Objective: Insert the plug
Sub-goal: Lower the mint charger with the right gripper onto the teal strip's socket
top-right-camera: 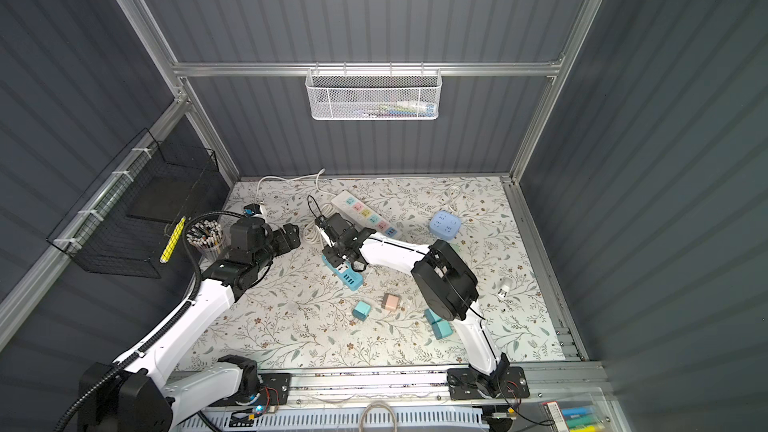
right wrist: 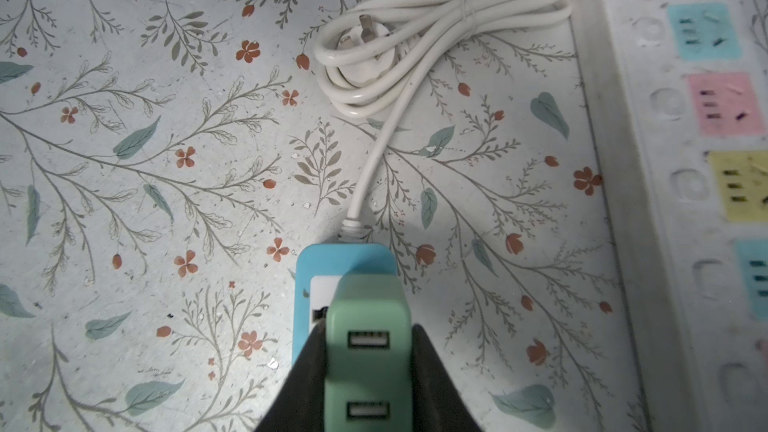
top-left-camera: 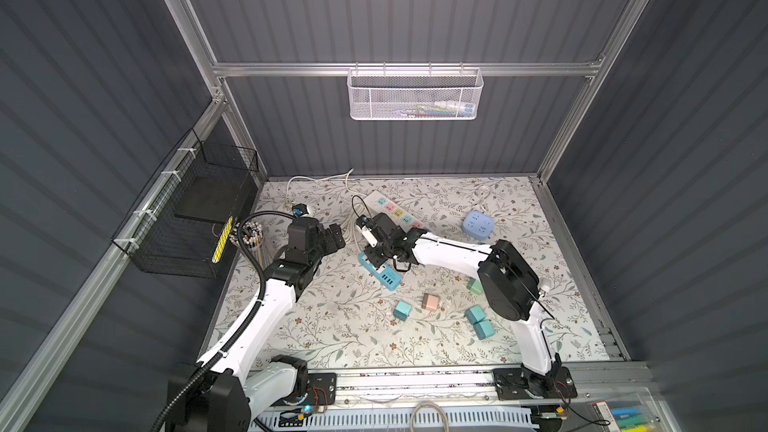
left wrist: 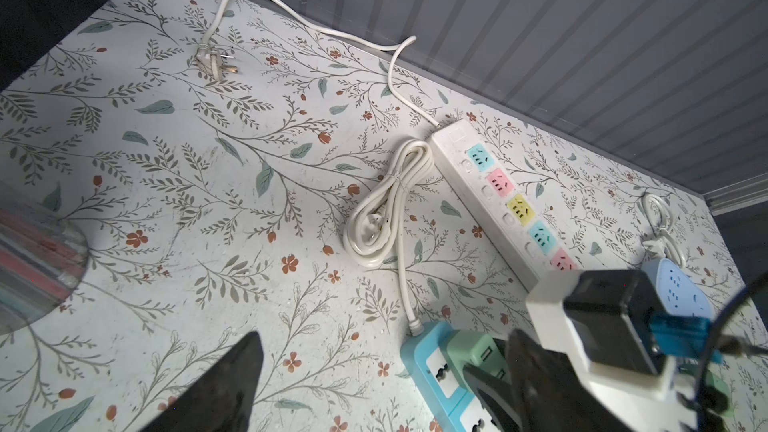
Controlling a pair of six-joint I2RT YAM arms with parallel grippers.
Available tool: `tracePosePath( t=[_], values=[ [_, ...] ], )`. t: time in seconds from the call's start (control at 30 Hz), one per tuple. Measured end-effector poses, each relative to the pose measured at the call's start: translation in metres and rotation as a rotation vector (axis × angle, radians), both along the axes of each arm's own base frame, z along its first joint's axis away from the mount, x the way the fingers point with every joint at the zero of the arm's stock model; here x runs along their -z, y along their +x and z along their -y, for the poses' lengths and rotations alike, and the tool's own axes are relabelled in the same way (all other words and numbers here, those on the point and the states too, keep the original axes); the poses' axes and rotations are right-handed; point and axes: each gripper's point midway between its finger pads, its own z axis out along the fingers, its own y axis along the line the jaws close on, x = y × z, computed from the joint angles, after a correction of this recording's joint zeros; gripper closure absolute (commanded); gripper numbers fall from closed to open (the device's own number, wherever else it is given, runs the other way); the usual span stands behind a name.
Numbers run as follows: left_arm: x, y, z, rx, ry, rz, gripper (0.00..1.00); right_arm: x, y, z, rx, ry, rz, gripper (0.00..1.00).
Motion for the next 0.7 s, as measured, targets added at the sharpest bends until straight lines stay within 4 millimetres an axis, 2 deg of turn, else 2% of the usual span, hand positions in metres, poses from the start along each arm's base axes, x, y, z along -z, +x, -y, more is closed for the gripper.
tracePosePath(
  t=[0.4, 0.53, 0.7],
  values=[
    [-0.0051, -0.0028, -0.0002, 0.003, -0.005, 0.011, 0.09, 0.0036, -0.0014, -0.0002, 0.0, -0.017, 0.01, 0.8],
    [-0.0037, -0.0038, 0.0013, 0.011, -0.008, 0.004, 0.08, 0.0019, -0.0016, -0.0004, -0.001, -0.019, 0.007, 0.74],
    [-0.0035, -0.0061, 0.0055, 0.037, -0.018, -0.003, 0.0, -0.0006, -0.0099, 0.002, -0.024, -0.048, -0.039, 0.66]
  ],
)
